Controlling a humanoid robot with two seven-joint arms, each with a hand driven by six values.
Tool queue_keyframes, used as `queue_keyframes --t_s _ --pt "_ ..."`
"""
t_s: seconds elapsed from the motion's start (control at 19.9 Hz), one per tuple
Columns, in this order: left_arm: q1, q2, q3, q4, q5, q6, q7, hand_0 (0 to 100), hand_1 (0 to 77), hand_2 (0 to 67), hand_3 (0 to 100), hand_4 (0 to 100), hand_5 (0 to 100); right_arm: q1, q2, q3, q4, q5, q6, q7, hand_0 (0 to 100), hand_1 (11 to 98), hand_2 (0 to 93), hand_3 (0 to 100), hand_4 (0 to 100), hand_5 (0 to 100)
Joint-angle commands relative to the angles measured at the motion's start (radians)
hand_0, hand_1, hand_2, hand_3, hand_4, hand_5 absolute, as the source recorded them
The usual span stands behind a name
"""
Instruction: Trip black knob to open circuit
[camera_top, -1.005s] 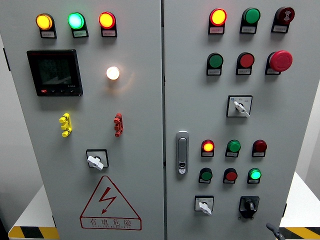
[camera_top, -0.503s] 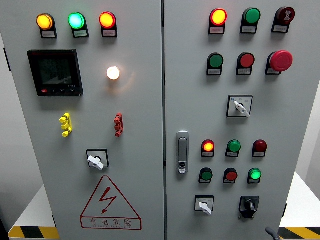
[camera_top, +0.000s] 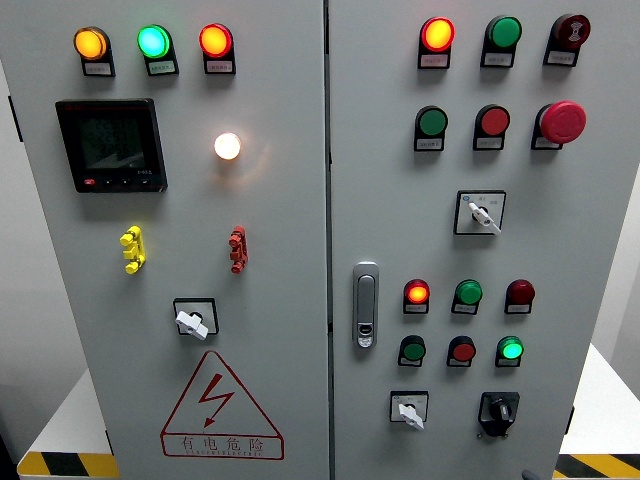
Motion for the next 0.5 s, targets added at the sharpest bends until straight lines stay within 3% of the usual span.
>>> queue_keyframes --t_s 0.0,0.45 --pt "-0.001 0.001 0.0 0.0 0.0 0.0 0.0 0 3.1 13.0 21 7 1 -0.008 0.0014 0.0 0.005 -0.006 0.0 0.0 96 51.2 7.4 29 26 53" --pt "-0.001 0.001 0.0 0.0 0.0 0.0 0.0 0 3.1 13.0 21 7 1 -0.028 0.0014 0.001 0.01 -0.025 0.0 0.003 97 50.8 8.6 28 25 48"
